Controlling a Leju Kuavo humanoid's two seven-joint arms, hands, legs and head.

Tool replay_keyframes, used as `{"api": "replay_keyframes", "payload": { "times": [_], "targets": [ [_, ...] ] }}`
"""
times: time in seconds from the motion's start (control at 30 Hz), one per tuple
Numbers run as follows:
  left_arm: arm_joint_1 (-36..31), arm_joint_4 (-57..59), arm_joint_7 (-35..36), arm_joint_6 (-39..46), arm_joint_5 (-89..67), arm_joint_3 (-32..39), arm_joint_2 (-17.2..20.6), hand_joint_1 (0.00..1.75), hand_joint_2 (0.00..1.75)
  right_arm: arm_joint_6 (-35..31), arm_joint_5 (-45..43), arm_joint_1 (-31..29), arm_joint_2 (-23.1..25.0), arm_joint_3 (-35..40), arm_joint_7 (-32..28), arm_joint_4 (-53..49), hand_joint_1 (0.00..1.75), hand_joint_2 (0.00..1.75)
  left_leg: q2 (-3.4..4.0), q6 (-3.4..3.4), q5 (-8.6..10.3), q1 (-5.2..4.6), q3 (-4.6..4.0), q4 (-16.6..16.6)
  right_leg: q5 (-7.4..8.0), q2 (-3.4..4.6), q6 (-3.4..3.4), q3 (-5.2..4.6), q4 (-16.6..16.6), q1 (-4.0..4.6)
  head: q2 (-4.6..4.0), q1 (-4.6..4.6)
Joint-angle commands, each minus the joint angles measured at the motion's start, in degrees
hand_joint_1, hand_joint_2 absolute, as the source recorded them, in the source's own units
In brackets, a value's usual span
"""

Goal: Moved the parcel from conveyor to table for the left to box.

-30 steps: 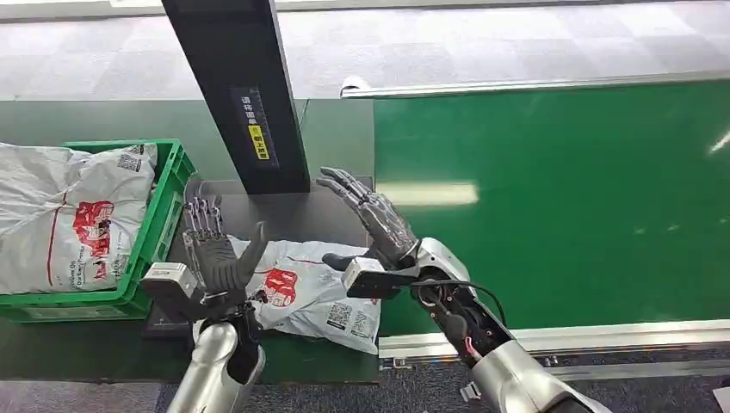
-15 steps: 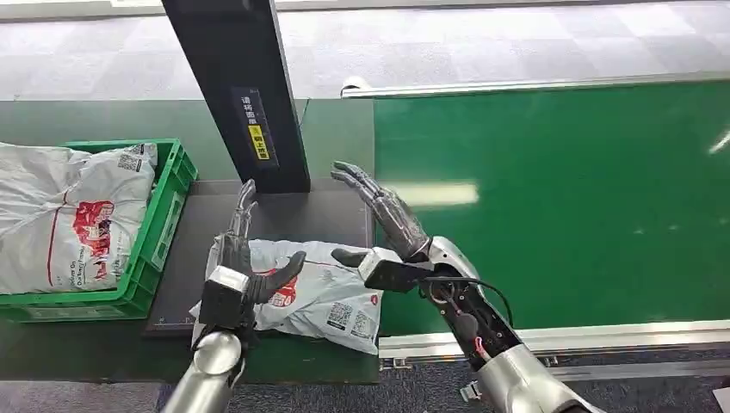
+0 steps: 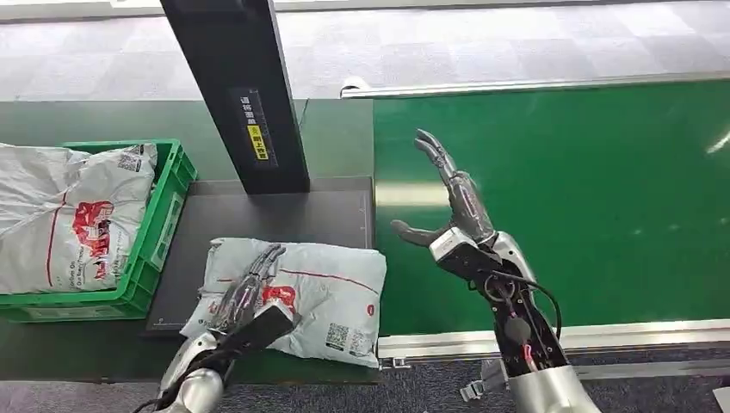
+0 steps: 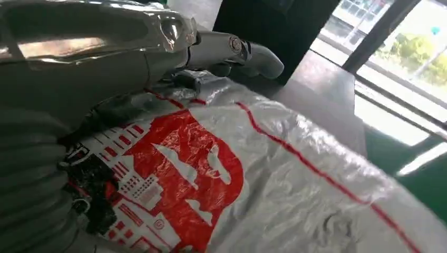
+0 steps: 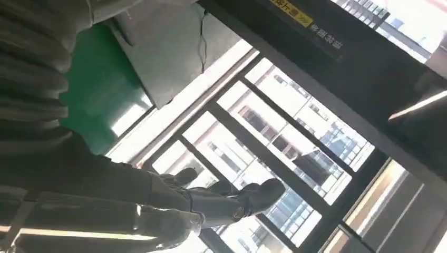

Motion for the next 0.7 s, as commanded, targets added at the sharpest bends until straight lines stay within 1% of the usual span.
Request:
{"api": "replay_keyframes", "payload": {
  "times": [0.03, 0.27, 0.33, 0.43, 0.47, 0.5, 0.6, 0.67, 0.7],
  "targets": [
    [2.7, -2.4, 3.3, -6.7, -7.4, 6.1, 7.4, 0.00, 1.75, 0.3, 1.4, 1.3, -0.1, -5.2, 0.8, -3.5, 0.00, 1.75, 0.07, -0.04, -0.03, 0.01, 0.08, 0.0, -0.02, 0.03, -0.05, 0.05, 0.0, 0.02, 0.00, 0.02],
    [1.9, -1.0, 3.4, -6.5, -8.2, 5.6, 6.6, 0.00, 1.75, 0.4, 1.4, 1.0, 0.1, -5.3, 0.9, -3.1, 0.00, 1.75, 0.03, -0.03, -0.01, 0.00, 0.13, -0.1, -0.02, -0.02, -0.04, 0.11, 0.0, 0.02, 0.00, 0.02],
    [0.9, 1.1, 4.7, -8.2, -10.6, 3.3, 7.3, 0.00, 1.75, 0.7, 1.8, 0.2, 0.4, -5.1, 1.0, -2.3, 0.00, 1.75, 0.04, -0.04, 0.00, 0.00, 0.17, -0.1, -0.02, -0.04, -0.05, 0.17, -0.1, 0.01, 0.00, 0.04],
    [-1.3, 5.9, 4.9, -8.0, -11.7, 0.8, 6.6, 0.00, 1.75, 0.8, 2.1, -1.0, 0.9, -4.5, 1.4, -1.1, 0.00, 1.75, 0.06, -0.05, 0.01, -0.03, 0.21, -0.1, -0.02, -0.02, -0.06, 0.19, -0.1, -0.02, 0.00, 0.00],
    [-2.2, 7.6, 4.4, -5.9, -11.7, -0.3, 6.1, 0.91, 1.75, 0.5, 2.2, -0.7, 0.7, -4.4, 1.5, -1.0, 0.00, 1.75, -0.02, -0.03, 0.02, -0.06, 0.17, -0.1, -0.03, -0.07, -0.04, 0.16, 0.0, -0.05, 0.00, 0.02],
    [-2.5, 7.9, 4.4, -5.6, -11.8, -0.8, 6.1, 1.54, 1.75, 0.4, 2.2, -0.5, 0.6, -4.4, 1.5, -1.1, 0.00, 1.75, -0.05, -0.05, 0.05, -0.04, 0.22, -0.1, -0.01, -0.12, -0.06, 0.21, -0.1, -0.03, 0.00, 0.02],
    [-2.8, 7.8, 4.4, -5.5, -11.8, -1.1, 6.1, 1.54, 1.75, 0.4, 2.1, -0.1, 0.4, -4.5, 1.5, -1.2, 0.00, 1.75, -0.19, -0.03, 0.06, -0.03, 0.19, -0.1, -0.01, -0.24, -0.04, 0.23, 0.0, -0.03, 0.00, -0.02],
    [-2.7, 7.4, 4.5, -5.5, -11.8, -1.1, 6.3, 1.54, 1.75, 0.3, 2.1, 0.0, 0.3, -4.5, 1.5, -1.3, 0.00, 1.75, -0.45, -0.03, 0.14, -0.04, 0.15, -0.1, -0.01, -0.52, -0.03, 0.27, 0.0, -0.04, 0.00, 0.02],
    [-2.7, 7.4, 4.5, -5.5, -11.8, -1.1, 6.3, 1.75, 1.75, 0.3, 2.1, 0.0, 0.3, -4.5, 1.5, -1.3, 0.00, 1.75, -0.51, -0.02, 0.17, -0.03, 0.15, -0.1, -0.02, -0.59, -0.02, 0.29, 0.0, -0.03, 0.00, 0.00]
  ]
}}
